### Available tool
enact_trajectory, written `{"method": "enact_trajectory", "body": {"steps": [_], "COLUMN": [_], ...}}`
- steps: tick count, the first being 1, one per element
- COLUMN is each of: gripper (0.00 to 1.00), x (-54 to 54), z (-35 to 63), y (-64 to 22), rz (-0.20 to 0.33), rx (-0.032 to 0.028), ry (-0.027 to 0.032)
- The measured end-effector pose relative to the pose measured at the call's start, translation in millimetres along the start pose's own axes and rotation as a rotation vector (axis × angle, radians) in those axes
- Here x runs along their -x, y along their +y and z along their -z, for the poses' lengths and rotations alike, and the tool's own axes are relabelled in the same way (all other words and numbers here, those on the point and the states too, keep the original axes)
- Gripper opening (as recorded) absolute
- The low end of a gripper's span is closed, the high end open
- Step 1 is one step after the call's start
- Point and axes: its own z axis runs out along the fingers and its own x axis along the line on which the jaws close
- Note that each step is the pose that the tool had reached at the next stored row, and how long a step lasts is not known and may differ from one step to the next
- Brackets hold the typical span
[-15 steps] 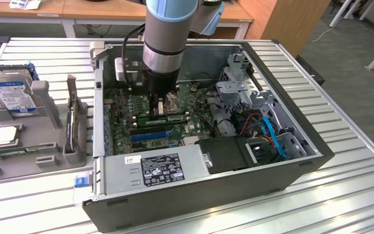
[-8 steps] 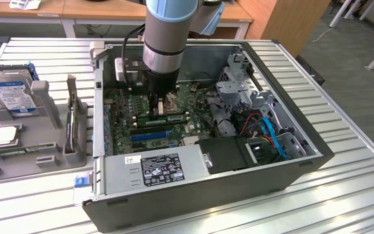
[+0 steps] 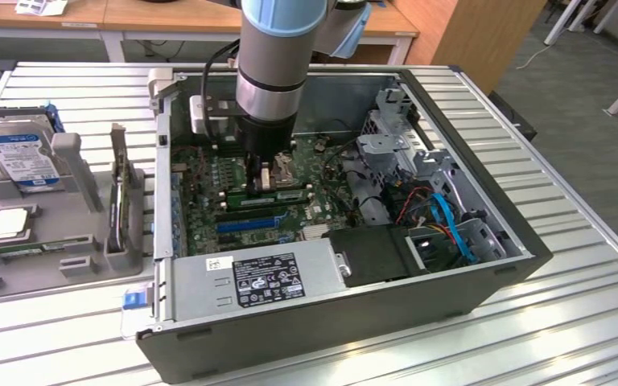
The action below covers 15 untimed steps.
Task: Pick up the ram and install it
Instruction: 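Press down the ram until it locks into place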
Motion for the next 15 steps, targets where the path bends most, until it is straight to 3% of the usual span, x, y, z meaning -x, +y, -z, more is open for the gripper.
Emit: {"method": "enact_trajectory", "body": {"steps": [15], "gripper": [0.1], "x": [0.0], "z": [-0.5], "y": [-0.1], "rz": [0.0], "rx": [-0.0001], "ry": [-0.0001]}}
